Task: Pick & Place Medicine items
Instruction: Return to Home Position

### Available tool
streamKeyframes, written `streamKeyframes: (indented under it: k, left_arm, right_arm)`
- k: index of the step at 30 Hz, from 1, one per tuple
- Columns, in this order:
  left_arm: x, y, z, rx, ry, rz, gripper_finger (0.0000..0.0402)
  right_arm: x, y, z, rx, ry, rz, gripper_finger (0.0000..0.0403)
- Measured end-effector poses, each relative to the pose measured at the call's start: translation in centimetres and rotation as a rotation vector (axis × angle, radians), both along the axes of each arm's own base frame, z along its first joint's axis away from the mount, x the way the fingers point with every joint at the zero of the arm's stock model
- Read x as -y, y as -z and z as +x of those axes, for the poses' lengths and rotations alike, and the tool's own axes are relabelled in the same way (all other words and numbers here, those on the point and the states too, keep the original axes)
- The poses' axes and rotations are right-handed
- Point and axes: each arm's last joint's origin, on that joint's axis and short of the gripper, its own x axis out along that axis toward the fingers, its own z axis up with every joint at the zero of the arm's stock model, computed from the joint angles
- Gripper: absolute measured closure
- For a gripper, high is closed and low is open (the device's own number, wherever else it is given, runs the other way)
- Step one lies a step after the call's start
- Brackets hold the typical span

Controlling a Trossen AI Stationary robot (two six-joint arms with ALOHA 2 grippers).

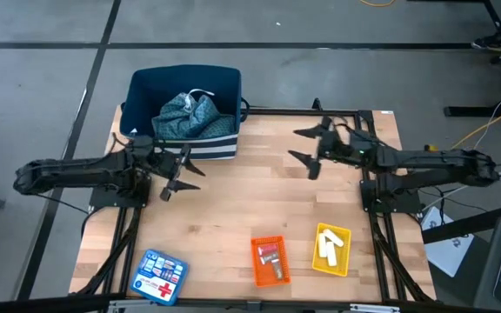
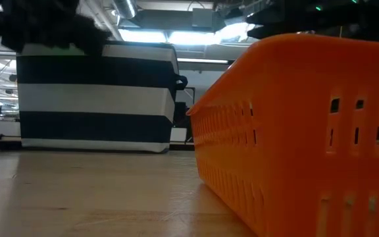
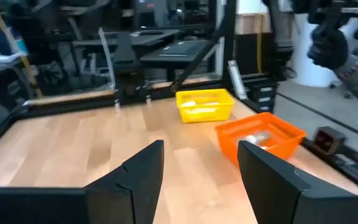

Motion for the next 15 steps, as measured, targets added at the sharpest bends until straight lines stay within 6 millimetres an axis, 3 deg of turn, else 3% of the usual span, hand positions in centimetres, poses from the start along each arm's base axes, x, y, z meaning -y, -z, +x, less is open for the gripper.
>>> streamKeyframes:
  k: [8,15]
  left_arm:
    - [-2.0,5.5,-1.9,0.075,-0.179,-0.106,0.0201]
    - [-3.1,5.9,-2.7,0.062,-0.234,-0.122,0.0201]
  right_arm:
    - [0.0,3.4,-4.7,0.073,0.004,-0.019,0.0083]
    - [0.5,5.6,-7.3,0.105,0.076,-0.070,0.0083]
